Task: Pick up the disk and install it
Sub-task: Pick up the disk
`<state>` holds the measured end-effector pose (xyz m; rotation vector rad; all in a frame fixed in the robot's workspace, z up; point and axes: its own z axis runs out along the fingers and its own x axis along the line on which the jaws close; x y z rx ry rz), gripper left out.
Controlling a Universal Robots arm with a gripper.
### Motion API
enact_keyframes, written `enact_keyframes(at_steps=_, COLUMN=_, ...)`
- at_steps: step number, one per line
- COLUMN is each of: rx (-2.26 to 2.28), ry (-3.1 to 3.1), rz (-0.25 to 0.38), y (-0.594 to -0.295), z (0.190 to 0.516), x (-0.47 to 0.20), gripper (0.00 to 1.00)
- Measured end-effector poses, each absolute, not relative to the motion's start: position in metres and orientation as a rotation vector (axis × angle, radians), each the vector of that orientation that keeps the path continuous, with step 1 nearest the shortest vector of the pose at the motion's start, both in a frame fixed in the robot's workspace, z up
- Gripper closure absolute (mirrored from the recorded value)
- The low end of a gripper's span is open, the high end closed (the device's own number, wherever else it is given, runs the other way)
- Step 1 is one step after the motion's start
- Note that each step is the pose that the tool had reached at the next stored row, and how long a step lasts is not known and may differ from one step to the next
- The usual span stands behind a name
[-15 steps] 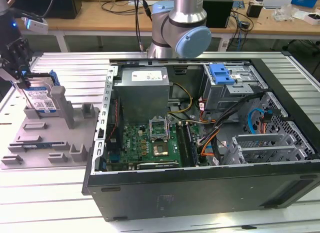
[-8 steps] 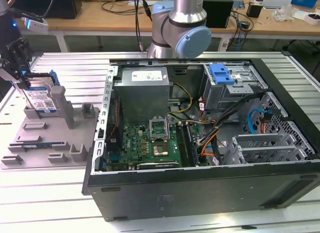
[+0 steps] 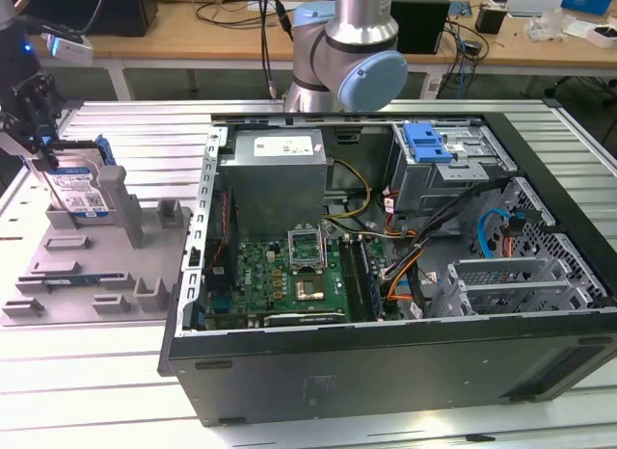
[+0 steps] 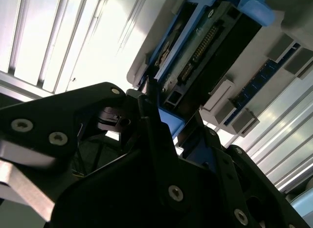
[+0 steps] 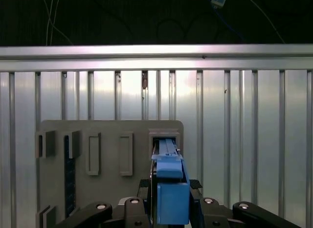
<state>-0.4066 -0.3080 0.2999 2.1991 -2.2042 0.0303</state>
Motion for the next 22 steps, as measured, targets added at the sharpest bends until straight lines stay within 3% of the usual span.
enact_keyframes(at_steps=22, rx=2.198, ry=-2.204, rz=0.031, y=-0.3077, z=0.2971, x=-0.4078, gripper=0.58)
